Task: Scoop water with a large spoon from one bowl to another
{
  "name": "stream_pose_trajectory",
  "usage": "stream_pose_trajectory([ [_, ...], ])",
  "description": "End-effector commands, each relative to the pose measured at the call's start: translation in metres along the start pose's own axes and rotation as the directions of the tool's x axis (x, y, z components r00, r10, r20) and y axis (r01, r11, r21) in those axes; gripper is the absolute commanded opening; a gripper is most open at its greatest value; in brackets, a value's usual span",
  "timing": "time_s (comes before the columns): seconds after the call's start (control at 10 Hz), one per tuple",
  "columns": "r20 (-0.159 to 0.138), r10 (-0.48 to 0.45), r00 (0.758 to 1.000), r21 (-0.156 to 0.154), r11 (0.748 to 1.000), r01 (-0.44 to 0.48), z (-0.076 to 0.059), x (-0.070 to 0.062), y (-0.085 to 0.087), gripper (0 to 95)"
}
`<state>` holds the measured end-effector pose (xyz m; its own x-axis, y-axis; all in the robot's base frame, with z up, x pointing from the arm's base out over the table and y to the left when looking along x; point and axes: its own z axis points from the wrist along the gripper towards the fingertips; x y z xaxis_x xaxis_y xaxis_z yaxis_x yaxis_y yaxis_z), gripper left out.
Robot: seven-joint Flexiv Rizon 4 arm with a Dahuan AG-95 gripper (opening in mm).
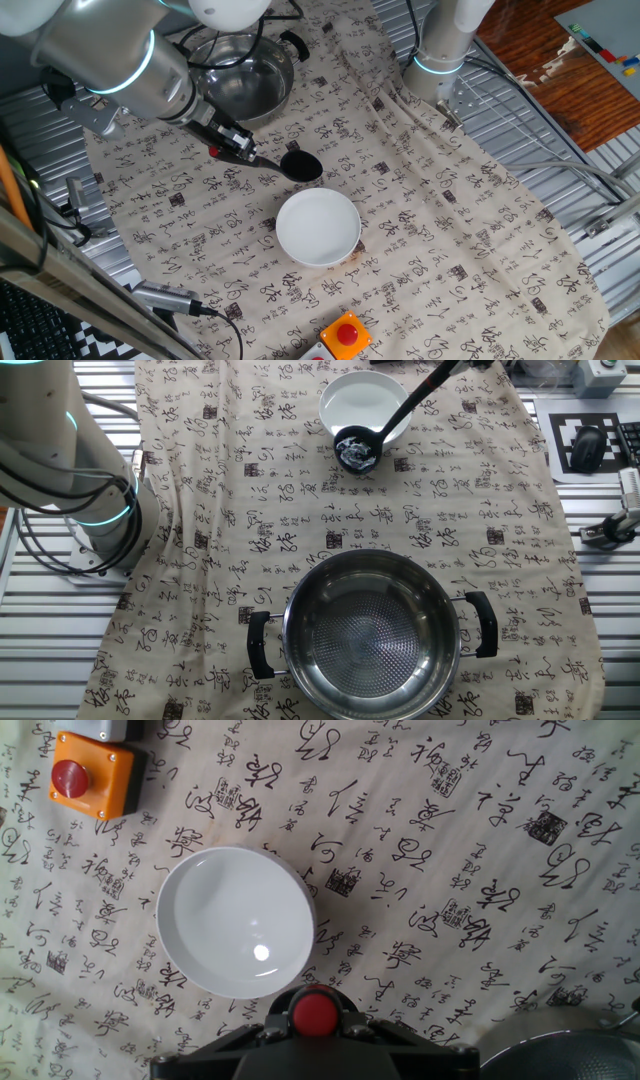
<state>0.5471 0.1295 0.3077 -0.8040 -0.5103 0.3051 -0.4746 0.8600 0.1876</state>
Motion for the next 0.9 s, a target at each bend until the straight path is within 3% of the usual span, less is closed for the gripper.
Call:
stream_pose_trajectory([
  [0.1, 0.006, 0.014, 1.0, 0.0, 1.0, -0.014, 0.0005, 0.0, 0.0, 0.0],
  [0.9, 0.005, 0.024, 1.0, 0.002, 1.0, -0.024, 0.0005, 0.0, 0.0, 0.0],
])
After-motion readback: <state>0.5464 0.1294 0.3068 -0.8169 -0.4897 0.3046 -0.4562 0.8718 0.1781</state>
